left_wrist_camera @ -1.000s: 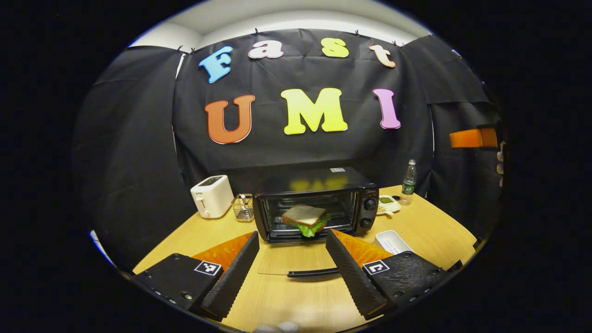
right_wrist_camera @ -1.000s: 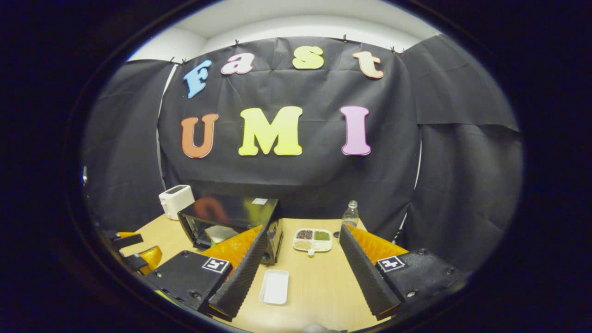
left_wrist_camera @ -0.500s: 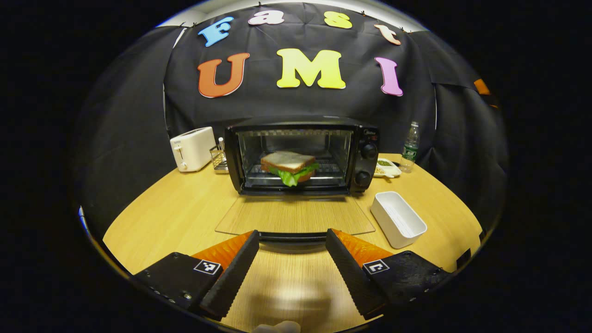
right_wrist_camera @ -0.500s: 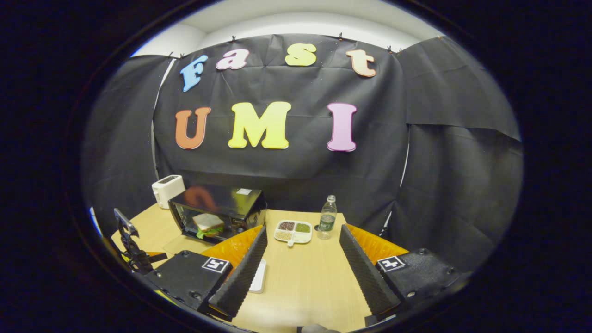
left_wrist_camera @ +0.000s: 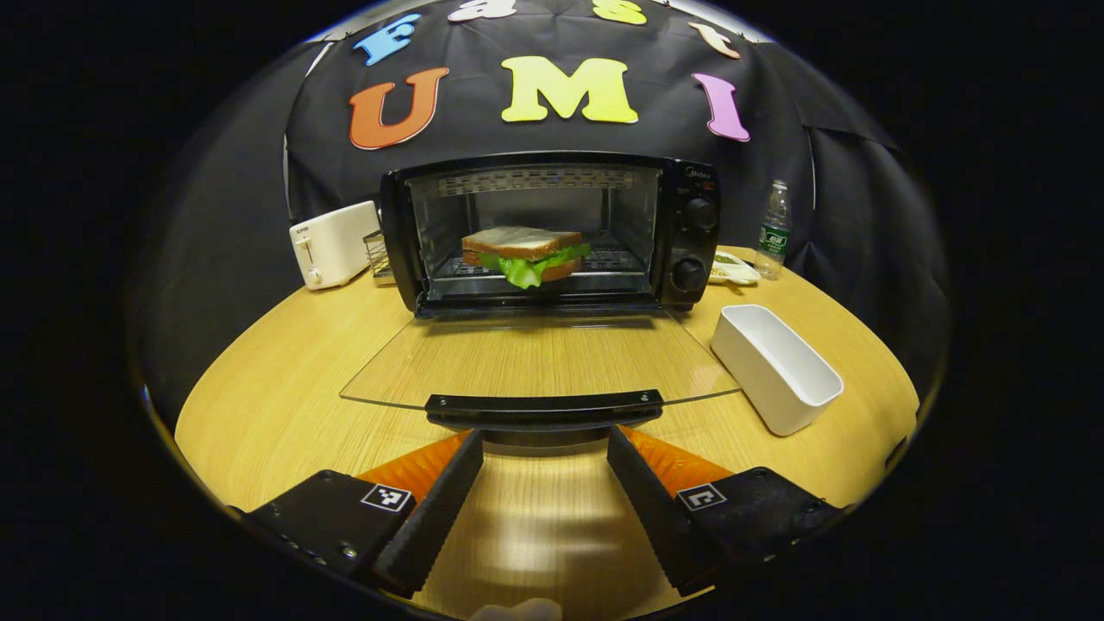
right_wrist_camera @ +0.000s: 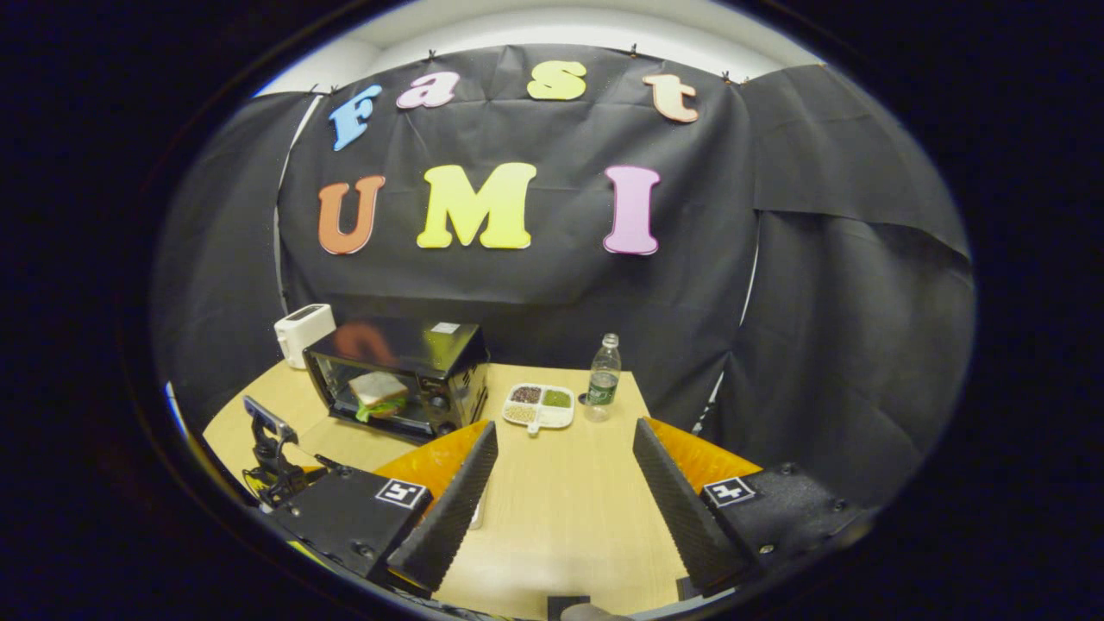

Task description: Open the electric oven with the left hand, put the food in, and close the electric oven.

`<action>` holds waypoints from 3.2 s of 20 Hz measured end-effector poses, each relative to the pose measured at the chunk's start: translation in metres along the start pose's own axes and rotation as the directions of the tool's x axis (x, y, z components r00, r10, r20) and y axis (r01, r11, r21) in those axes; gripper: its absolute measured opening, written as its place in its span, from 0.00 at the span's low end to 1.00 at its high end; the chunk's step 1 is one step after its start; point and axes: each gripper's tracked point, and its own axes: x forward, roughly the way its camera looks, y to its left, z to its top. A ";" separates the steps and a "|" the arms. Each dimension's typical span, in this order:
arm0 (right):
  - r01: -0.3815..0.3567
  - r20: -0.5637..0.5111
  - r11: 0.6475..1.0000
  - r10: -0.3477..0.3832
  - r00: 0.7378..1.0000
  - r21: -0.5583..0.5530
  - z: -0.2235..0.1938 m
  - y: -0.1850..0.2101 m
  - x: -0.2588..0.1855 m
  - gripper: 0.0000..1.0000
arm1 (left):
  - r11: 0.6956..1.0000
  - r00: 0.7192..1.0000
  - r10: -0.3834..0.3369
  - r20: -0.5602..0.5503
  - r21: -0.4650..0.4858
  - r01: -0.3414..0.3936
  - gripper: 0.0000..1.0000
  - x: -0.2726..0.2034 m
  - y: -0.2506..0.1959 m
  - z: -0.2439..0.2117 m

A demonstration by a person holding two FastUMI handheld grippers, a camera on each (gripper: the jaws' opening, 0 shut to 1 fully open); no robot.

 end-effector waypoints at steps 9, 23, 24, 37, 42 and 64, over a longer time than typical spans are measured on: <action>-0.017 0.001 1.000 0.017 1.000 -0.007 0.009 0.013 0.012 0.92 | 1.000 1.000 -0.005 -0.009 -0.011 0.005 0.95 -0.007 0.003 0.016; -0.021 0.039 0.999 0.019 0.999 0.036 0.036 0.012 0.026 0.92 | 1.000 0.987 -0.003 0.160 -0.007 0.004 0.96 -0.017 0.010 0.141; -0.019 0.043 0.999 0.017 0.999 0.039 0.039 0.012 0.027 0.92 | 1.000 0.984 -0.004 0.176 -0.006 0.005 0.96 -0.013 0.011 0.153; -0.026 0.077 0.999 0.024 0.997 0.033 0.055 0.021 0.028 0.92 | 1.000 0.970 0.012 0.243 0.021 -0.018 0.96 -0.012 0.021 0.201; -0.039 0.111 0.999 0.036 0.993 0.030 0.073 0.028 0.018 0.92 | 1.000 0.966 0.021 0.258 0.012 -0.025 0.96 -0.041 0.020 0.213; -0.063 0.286 0.996 0.044 0.957 0.057 0.151 0.070 -0.042 0.91 | 0.998 0.841 0.047 0.538 -0.054 -0.021 0.95 -0.242 0.053 0.355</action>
